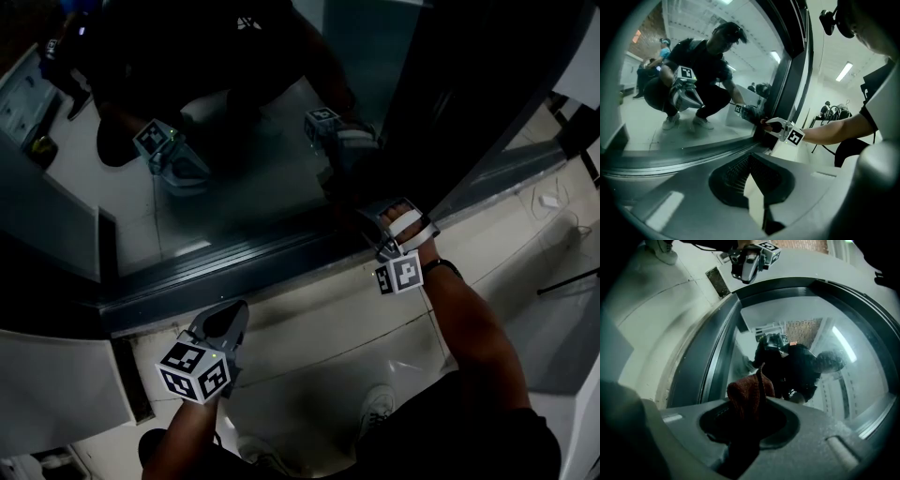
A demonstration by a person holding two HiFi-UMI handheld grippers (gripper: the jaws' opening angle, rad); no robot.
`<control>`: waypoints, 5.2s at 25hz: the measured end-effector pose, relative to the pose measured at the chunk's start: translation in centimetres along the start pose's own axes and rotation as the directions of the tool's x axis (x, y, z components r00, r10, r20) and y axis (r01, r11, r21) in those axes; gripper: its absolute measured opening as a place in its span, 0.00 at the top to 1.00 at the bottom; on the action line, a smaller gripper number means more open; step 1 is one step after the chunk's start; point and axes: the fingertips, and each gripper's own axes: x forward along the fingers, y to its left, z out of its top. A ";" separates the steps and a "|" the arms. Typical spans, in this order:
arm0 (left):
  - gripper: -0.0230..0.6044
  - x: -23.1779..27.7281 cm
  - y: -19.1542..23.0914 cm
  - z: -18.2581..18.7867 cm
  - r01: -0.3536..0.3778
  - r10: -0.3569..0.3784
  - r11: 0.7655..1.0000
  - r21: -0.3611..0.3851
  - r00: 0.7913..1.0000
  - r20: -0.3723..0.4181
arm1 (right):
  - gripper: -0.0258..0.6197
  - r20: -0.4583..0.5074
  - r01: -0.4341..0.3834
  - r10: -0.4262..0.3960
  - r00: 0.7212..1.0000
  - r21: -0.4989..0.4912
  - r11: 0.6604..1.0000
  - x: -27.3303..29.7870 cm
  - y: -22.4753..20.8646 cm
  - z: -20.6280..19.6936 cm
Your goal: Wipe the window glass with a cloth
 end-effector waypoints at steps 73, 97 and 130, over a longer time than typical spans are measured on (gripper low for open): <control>0.94 -0.7 0.0 0.4 0.038 -0.037 0.999 0.022 0.999 -0.021 | 0.84 0.088 0.464 -0.462 0.883 -0.007 0.886 -6.8 -29.5 9.6; 0.94 -0.6 0.4 -0.5 0.032 -0.031 0.999 0.016 0.998 -0.053 | 0.85 0.133 0.174 -0.179 0.975 0.052 0.983 -1.6 -13.7 10.7; 0.94 -0.9 0.3 -0.6 0.005 -0.005 1.000 0.003 0.997 -0.079 | 0.85 0.143 -0.217 0.225 0.964 -0.070 0.974 2.7 1.5 10.9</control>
